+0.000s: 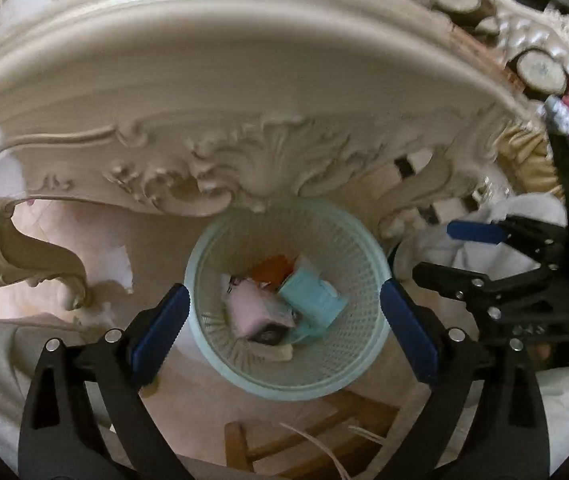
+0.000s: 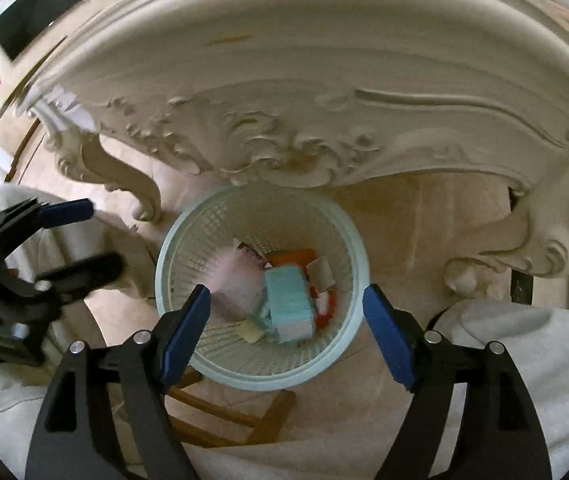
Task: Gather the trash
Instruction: 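Carry the pink and teal boxes to the wastebasket and open both tools, then grasp the clear orange-filled bag with left tool while right tool grasps pink toothpaste tube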
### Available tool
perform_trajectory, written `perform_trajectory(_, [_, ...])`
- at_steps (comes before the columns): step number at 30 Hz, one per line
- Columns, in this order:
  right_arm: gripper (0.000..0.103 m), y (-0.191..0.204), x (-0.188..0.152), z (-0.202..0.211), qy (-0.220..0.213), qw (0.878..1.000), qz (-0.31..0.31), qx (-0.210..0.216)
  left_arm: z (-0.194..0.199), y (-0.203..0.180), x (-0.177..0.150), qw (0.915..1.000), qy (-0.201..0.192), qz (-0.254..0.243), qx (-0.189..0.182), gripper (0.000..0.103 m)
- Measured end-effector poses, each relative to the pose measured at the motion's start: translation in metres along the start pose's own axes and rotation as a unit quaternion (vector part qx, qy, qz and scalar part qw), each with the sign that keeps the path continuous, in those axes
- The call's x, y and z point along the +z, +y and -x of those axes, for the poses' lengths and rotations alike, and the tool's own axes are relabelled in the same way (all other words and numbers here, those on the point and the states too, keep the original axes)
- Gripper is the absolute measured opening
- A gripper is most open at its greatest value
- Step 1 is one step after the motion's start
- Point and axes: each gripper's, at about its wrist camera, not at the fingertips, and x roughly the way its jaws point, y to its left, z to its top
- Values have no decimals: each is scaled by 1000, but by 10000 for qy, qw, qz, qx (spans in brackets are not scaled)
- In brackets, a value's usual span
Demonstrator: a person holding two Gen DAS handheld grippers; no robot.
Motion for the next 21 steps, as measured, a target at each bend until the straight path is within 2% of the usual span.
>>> perform_trajectory(4, [75,6,-1,25,-200,9996,198,5,28,1,2,9991,-422,49,-63,94])
perform_trajectory(7, [75,13,3,46,-449,9982,383,76,49,2,6,9983,-578,52,-81,94])
perform_trajectory(12, [75,19,26,97,-1238,9902,553,321,92,2,26,9956,-895,73,-251,94])
perform_trajectory(14, [75,16,39,112,-1599,9849,599,301,114,2,46,9935,-1128,-102,-66,94])
perform_trajectory(16, [75,10,60,121,-1948,9789,616,34,127,4,65,9901,-1386,-206,100,94])
perform_trajectory(18, [75,5,79,120,-2088,9761,556,-228,132,9,91,9861,-1586,-253,437,94])
perform_trajectory(21, [75,-9,111,113,-2166,9751,330,-349,125,19,129,9818,-1727,-229,761,94])
